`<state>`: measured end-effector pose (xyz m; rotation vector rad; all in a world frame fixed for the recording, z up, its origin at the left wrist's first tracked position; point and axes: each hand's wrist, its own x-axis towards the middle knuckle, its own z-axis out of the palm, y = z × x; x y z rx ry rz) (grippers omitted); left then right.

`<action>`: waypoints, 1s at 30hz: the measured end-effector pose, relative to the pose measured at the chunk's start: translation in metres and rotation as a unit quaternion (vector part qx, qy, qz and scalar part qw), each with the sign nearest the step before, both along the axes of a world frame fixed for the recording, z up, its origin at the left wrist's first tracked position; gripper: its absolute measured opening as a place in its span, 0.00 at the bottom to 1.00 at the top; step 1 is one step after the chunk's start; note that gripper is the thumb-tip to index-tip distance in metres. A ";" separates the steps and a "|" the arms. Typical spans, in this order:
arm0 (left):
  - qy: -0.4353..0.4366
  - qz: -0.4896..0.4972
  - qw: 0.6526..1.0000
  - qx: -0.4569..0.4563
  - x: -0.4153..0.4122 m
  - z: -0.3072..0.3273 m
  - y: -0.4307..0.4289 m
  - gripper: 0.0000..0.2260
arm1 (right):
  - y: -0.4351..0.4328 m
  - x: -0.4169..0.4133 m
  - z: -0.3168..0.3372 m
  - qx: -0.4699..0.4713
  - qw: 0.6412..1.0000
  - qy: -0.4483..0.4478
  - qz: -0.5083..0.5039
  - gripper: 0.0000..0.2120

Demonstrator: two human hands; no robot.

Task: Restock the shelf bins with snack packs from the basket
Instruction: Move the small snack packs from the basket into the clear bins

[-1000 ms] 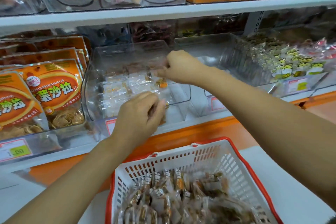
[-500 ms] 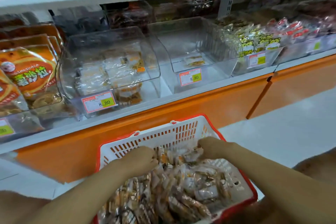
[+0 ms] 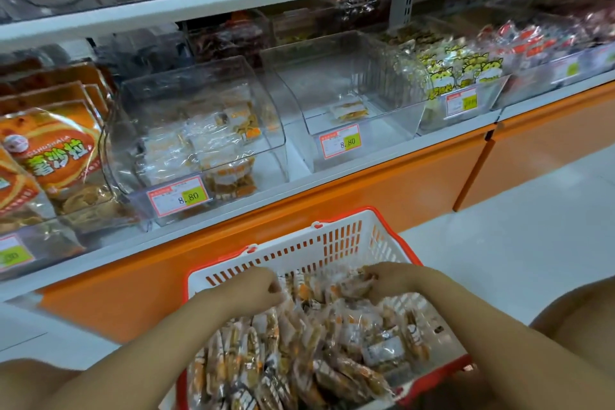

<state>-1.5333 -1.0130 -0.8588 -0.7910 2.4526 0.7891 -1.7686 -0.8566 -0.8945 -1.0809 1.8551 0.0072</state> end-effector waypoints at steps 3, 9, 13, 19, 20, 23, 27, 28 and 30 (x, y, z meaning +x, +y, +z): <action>0.076 0.040 0.996 0.014 -0.015 0.028 0.001 0.10 | -0.009 -0.003 0.045 -0.046 0.983 -0.149 -0.095 0.25; 0.253 0.103 0.958 0.083 -0.030 0.089 -0.002 0.18 | -0.029 0.013 0.137 -0.216 0.887 -0.388 -0.127 0.19; 0.336 0.173 0.915 0.139 -0.034 0.116 -0.010 0.13 | -0.035 0.017 0.169 -0.277 0.888 -0.349 -0.114 0.17; 0.452 0.220 0.853 0.142 -0.029 0.161 -0.039 0.09 | -0.063 0.013 0.217 -0.341 0.914 -0.217 0.011 0.10; 0.466 0.216 0.848 0.130 -0.027 0.166 -0.045 0.08 | -0.072 0.013 0.225 -0.348 0.918 -0.189 0.018 0.10; 0.515 0.224 0.822 0.096 -0.025 0.175 -0.064 0.10 | -0.104 0.018 0.249 -0.360 0.927 -0.095 0.032 0.16; 0.563 0.243 0.788 0.054 -0.020 0.177 -0.089 0.10 | -0.146 0.032 0.271 -0.355 0.933 -0.018 0.058 0.17; 0.567 0.253 0.783 0.030 -0.019 0.175 -0.095 0.09 | -0.157 0.033 0.271 -0.356 0.933 0.002 0.049 0.16; 0.543 0.268 0.794 -0.059 -0.017 0.166 -0.108 0.12 | -0.180 0.033 0.269 -0.374 0.927 0.020 -0.012 0.16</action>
